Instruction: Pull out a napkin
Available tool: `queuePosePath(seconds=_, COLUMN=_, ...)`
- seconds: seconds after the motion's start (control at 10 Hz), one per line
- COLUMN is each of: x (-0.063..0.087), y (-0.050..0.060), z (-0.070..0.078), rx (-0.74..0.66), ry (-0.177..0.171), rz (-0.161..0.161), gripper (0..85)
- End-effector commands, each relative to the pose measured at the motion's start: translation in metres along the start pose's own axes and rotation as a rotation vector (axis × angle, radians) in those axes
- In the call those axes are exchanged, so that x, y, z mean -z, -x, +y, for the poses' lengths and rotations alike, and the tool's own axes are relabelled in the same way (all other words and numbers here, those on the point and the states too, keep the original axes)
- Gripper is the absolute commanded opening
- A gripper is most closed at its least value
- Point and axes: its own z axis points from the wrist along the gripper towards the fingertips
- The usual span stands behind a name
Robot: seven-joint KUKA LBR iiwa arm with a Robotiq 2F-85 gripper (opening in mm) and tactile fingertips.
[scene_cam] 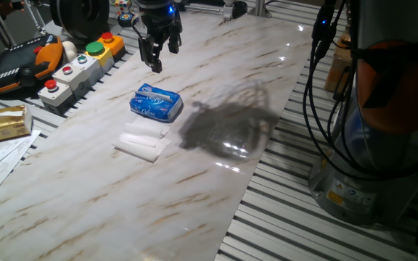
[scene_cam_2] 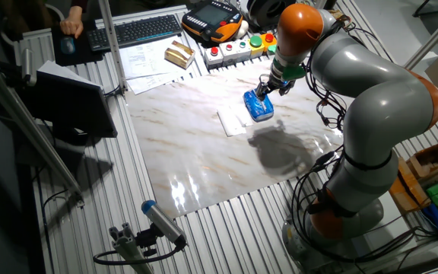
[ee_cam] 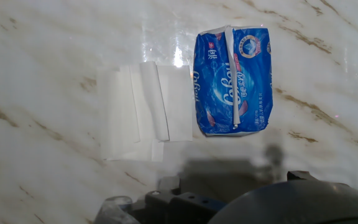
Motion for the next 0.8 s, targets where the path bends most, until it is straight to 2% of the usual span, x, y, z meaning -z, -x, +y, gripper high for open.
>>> queuePosePath(seconds=0.0, x=0.0008, y=0.0005, z=0.0005, rx=-0.032, ry=-0.018, rz=0.014, gripper=0.7)
queuePosePath(seconds=0.7, x=0.0014, y=0.0016, z=0.0018, rx=-0.034, ry=-0.017, rz=0.009, gripper=0.7)
